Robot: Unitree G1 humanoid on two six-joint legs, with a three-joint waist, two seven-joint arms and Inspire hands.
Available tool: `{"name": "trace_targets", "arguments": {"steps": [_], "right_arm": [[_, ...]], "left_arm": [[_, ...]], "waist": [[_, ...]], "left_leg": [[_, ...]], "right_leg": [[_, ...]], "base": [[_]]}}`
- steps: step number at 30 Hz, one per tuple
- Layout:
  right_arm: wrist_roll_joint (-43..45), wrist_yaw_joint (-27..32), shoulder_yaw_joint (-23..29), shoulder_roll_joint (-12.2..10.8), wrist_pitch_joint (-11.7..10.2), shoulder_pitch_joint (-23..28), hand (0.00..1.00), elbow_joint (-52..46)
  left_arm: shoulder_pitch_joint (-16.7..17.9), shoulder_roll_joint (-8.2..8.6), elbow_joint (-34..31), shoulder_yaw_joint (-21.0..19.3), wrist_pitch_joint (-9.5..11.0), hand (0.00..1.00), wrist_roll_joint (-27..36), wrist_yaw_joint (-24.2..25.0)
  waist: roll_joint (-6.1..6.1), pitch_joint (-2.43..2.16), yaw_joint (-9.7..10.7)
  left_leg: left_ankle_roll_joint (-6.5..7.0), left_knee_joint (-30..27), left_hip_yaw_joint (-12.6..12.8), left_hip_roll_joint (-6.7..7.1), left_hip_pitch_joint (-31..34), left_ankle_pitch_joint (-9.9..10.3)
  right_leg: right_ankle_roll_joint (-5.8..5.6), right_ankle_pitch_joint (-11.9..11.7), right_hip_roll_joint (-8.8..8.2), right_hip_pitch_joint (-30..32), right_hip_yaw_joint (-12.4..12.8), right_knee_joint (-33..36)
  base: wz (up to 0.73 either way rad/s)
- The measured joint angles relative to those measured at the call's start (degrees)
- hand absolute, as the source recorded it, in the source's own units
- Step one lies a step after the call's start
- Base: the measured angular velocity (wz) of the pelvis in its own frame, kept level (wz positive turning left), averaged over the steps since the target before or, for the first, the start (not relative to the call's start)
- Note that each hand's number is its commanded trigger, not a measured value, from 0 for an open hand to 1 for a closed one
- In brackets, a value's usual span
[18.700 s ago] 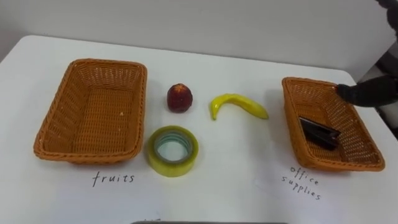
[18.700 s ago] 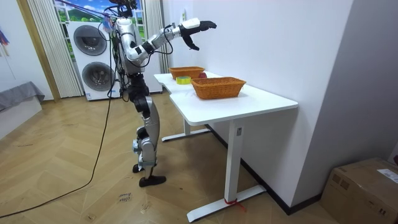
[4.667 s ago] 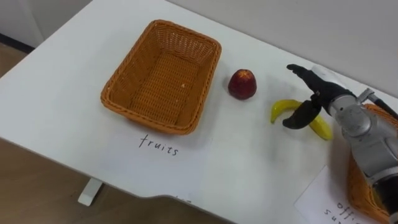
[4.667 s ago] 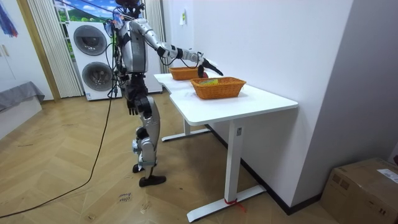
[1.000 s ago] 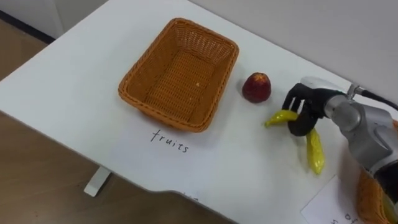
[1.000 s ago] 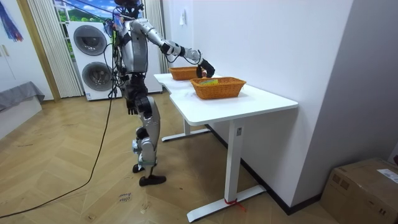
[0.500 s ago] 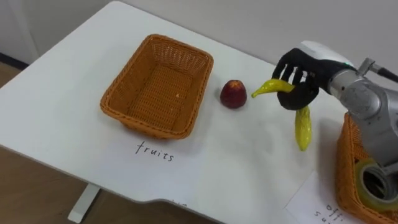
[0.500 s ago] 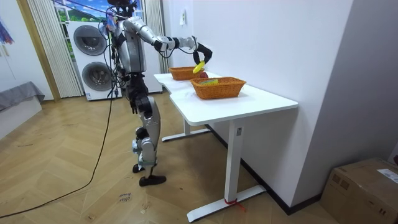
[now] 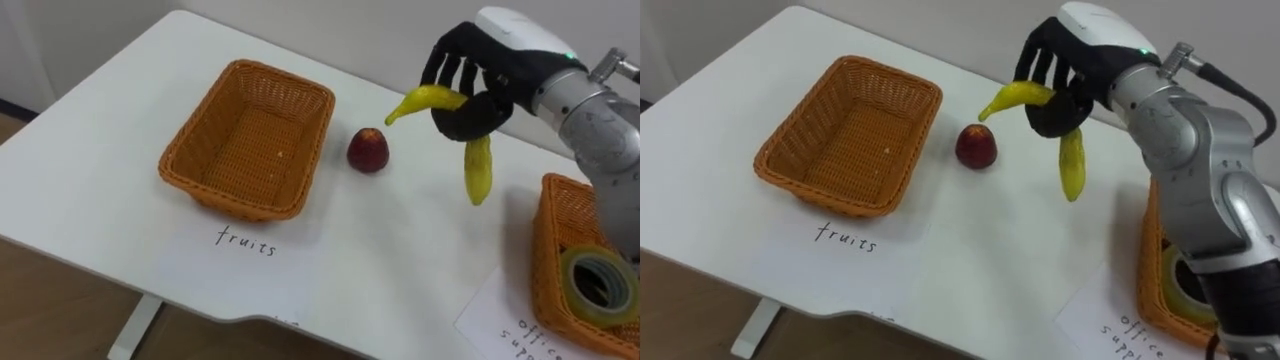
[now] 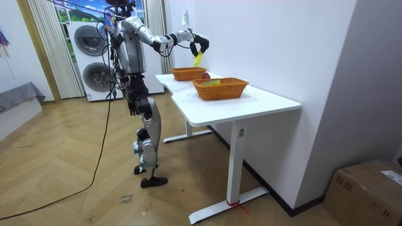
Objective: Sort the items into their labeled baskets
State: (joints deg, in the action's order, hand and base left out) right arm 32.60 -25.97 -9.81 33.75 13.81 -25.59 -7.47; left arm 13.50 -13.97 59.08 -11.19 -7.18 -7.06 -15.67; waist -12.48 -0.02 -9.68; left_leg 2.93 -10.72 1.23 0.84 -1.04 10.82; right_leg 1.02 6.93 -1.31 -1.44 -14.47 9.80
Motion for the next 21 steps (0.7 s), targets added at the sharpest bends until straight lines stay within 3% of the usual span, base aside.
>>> {"name": "trace_targets", "arguments": {"steps": [9, 16, 21], "right_arm": [[-0.01, -1.88, -0.02, 0.0, 0.06, -0.1, 1.0, -2.65], [0.28, -3.07, -0.5, -0.29, 0.87, -0.15, 1.0, -4.38], [1.02, -3.75, -2.11, -0.55, 1.84, -0.54, 1.0, -6.22]], "left_arm": [[-0.04, -0.02, 0.0, -0.02, 0.01, 0.0, -1.58, 0.01], [-0.37, 0.03, -0.86, 0.21, 0.01, 0.0, -2.62, 0.0], [-0.12, 0.01, -1.18, 0.24, 0.0, 0.0, -2.62, -0.06]], "waist": [[-0.89, 0.0, -0.44], [-1.09, 0.06, -3.2], [-1.22, 0.16, -4.1]], "left_leg": [[-0.02, 0.0, -0.82, 0.01, -0.33, -0.01], [-0.05, 0.18, -0.79, 0.02, -0.49, 0.0], [-0.05, 0.27, -0.91, 0.01, -0.46, 0.0]], "right_leg": [[-0.02, 0.01, 0.09, -0.63, 0.08, -0.06], [-0.02, 0.01, 0.14, -0.6, 0.13, -0.09], [-0.02, 0.02, 0.08, -0.57, -0.57, -0.06]], "base": [[0.04], [-0.01], [0.01]]}}
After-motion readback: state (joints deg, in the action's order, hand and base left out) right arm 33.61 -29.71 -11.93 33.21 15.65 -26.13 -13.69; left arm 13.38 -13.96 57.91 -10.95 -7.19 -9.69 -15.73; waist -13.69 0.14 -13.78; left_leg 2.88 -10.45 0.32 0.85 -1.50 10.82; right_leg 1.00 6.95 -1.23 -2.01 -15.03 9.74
